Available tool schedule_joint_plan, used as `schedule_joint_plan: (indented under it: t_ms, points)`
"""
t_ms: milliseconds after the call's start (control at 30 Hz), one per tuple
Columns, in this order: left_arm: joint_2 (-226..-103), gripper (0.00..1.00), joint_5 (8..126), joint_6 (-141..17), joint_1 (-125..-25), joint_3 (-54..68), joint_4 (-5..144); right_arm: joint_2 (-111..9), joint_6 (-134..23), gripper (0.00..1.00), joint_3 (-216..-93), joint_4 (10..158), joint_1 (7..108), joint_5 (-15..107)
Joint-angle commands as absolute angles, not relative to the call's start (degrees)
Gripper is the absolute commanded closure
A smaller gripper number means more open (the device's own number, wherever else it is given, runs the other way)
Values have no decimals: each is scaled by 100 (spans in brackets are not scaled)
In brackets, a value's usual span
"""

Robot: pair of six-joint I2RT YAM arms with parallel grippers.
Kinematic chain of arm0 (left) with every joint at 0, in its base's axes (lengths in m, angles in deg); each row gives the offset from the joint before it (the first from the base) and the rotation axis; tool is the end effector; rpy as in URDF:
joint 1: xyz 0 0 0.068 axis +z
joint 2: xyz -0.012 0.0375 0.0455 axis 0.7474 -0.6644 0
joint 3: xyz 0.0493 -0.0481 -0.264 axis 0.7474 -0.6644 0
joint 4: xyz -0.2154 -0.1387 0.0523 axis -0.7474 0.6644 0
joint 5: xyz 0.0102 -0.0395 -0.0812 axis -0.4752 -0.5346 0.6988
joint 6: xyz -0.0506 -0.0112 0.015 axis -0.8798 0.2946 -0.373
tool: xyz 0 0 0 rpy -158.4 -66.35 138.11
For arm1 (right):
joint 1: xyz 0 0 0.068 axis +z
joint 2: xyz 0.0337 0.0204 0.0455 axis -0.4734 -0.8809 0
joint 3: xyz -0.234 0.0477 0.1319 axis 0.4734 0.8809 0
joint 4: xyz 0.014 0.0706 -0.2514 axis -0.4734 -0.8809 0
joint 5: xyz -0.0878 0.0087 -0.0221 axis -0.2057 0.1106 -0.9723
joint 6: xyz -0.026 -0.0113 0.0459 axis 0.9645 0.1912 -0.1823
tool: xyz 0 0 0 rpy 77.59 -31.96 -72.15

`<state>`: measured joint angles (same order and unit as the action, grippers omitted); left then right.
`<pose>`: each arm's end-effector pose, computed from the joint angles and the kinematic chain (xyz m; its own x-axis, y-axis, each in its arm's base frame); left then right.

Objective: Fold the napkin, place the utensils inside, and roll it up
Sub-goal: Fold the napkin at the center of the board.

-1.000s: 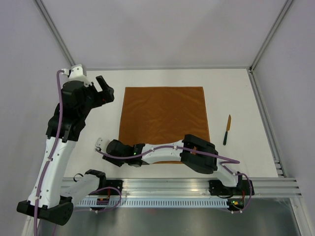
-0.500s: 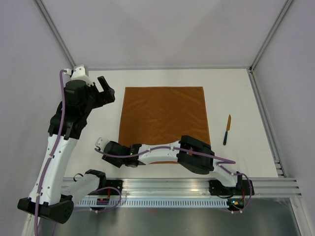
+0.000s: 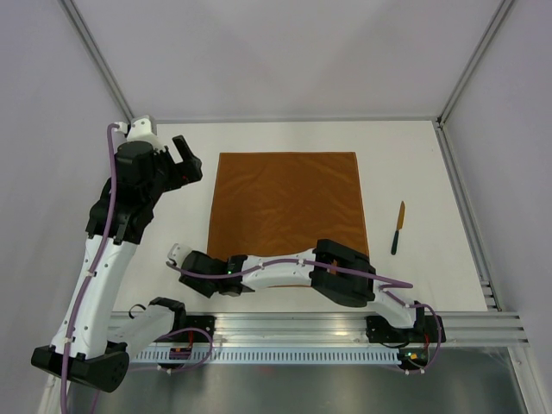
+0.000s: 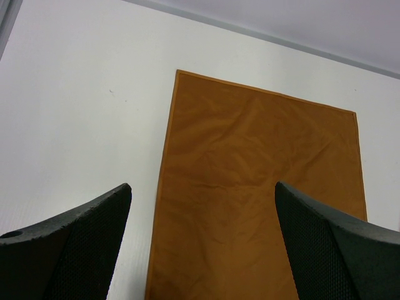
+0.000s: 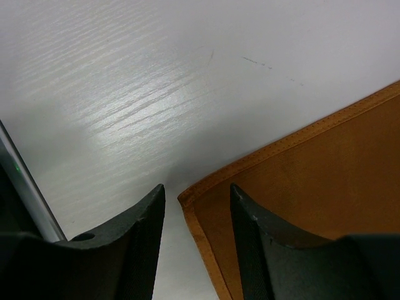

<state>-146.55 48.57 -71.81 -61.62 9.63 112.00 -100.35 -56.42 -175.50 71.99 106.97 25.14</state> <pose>0.1896 -0.0383 0.4228 -0.3833 -0.2808 -0.8799 -0.0754 0.9590 -0.2732 0.1066 0.4921 0.1513 -0.2611 -0.6579 -0.7064 -0.8953 0.4386 -0.0775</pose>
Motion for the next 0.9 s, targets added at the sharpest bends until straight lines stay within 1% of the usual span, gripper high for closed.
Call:
schedule_joint_plan:
  t_ms: [0,67,133,400,567,733,833,867]
  points:
    - [-14627,0,4873,-7200,-6137,940,11209,-9993,-5795,49,-17657,7116,10762,2540]
    - [-14600,0,4873,-7200,-6137,914,11201,-10037,-5795,49,-17648,7116,10762,2567]
    - [-14592,0,4855,-7191,-6137,896,11209,-10064,-5803,52,-17657,7134,10762,2567]
    - [-14618,0,4820,-7174,-6137,870,11201,-10116,-5865,55,-17648,7117,10762,2514]
    - [-14662,0,4811,-7174,-6137,861,11192,-10134,-5865,62,-17604,7108,10762,2523]
    - [-14662,0,4794,-7182,-6137,826,11174,-10152,-5883,64,-17587,7090,10744,2523]
    - [-14662,0,4776,-7165,-6137,782,11165,-10204,-5909,67,-17569,7099,10727,2540]
    - [-14662,0,4776,-7165,-6137,773,11157,-10213,-5918,71,-17578,7090,10727,2567]
